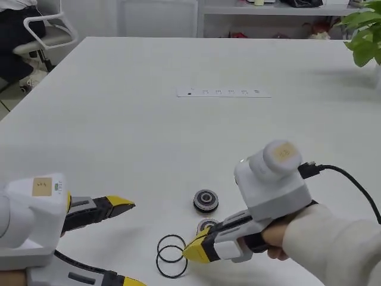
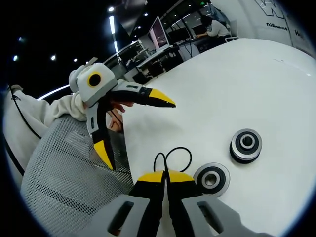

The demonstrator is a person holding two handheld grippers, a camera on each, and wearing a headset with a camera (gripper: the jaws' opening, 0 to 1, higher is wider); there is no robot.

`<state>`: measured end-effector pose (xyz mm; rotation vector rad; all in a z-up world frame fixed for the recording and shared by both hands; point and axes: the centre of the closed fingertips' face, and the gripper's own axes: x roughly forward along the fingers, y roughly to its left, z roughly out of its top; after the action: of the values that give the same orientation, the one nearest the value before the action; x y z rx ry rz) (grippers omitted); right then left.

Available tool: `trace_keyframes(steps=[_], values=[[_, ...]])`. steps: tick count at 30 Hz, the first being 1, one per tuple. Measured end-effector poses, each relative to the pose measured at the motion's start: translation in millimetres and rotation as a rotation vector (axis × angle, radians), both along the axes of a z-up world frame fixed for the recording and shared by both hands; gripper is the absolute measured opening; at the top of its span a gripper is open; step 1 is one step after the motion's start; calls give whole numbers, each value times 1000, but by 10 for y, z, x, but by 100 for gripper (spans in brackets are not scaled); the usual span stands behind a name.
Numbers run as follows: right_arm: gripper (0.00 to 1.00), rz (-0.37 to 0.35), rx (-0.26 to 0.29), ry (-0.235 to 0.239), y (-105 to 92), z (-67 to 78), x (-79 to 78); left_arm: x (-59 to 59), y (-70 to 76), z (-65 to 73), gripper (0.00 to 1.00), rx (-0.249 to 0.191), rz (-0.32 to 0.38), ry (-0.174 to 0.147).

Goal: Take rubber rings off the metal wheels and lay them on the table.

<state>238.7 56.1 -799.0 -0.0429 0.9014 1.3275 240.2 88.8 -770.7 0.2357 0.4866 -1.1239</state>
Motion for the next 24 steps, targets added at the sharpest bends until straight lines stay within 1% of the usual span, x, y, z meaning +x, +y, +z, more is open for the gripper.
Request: trace_keyframes(steps=[3, 7, 13, 16, 19, 24], values=[[0, -3, -1, -5, -1, 2, 14, 0, 1, 0, 88, 0, 1, 1], [0, 0, -19, -27, -22, -24, 36, -5, -3, 2, 88, -3, 1, 4], [0, 2, -23, -37, -24, -28, 42, -6, 6, -16, 88, 4, 2, 7], [0, -1, -25, -41, -29, -30, 55, -6, -1, -5, 88, -5, 5, 10], [2, -4, -27, -43, -35, -31, 66, -5, 5, -13, 88, 0, 6, 9], [3, -10, -29, -53, -46, -18, 92, -8, -3, -9, 88, -5, 6, 13]])
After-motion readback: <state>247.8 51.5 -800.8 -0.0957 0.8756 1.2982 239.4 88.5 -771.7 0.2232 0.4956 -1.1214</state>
